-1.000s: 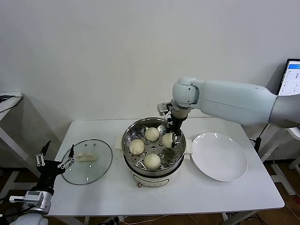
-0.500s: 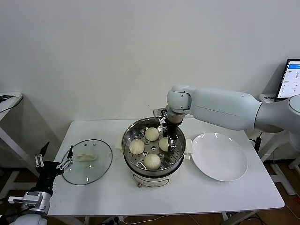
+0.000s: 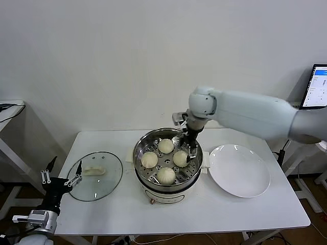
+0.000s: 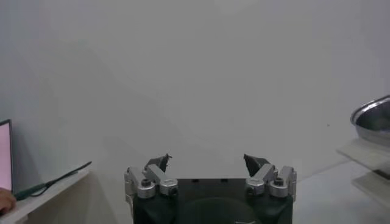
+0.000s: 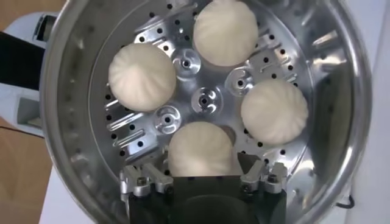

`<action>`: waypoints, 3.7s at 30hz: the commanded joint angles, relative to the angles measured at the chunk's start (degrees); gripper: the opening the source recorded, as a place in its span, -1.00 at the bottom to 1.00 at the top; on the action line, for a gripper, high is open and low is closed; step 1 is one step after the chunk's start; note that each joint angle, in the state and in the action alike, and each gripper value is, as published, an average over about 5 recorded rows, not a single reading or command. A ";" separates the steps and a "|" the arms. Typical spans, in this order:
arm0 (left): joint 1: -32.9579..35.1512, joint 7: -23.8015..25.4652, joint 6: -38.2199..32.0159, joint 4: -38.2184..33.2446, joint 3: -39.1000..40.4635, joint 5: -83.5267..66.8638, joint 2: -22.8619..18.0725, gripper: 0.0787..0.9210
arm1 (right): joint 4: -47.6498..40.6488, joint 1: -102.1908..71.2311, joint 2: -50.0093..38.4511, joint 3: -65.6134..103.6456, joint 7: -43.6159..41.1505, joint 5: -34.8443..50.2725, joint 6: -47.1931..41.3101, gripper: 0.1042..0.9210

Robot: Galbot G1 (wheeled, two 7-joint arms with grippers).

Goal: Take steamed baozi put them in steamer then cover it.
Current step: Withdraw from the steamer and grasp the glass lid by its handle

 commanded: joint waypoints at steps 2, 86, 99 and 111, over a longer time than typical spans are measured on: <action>0.36 -0.32 0.01 -1.02 1.10 0.24 0.03 0.77 | 6.18 2.79 -16.76 9.24 -2.60 3.18 1.08 0.76; -20.99 -28.01 -20.52 40.77 5.40 86.54 2.66 0.77 | 37.87 -123.23 15.92 105.64 73.38 -2.92 46.72 0.76; -24.79 -27.41 -19.43 44.65 5.43 87.35 1.92 0.77 | 36.82 -122.85 15.80 105.86 73.32 -3.53 47.48 0.76; -26.84 -26.61 -18.65 46.96 6.15 87.36 1.37 0.75 | 35.71 -122.35 15.85 105.89 73.21 -4.18 48.19 0.76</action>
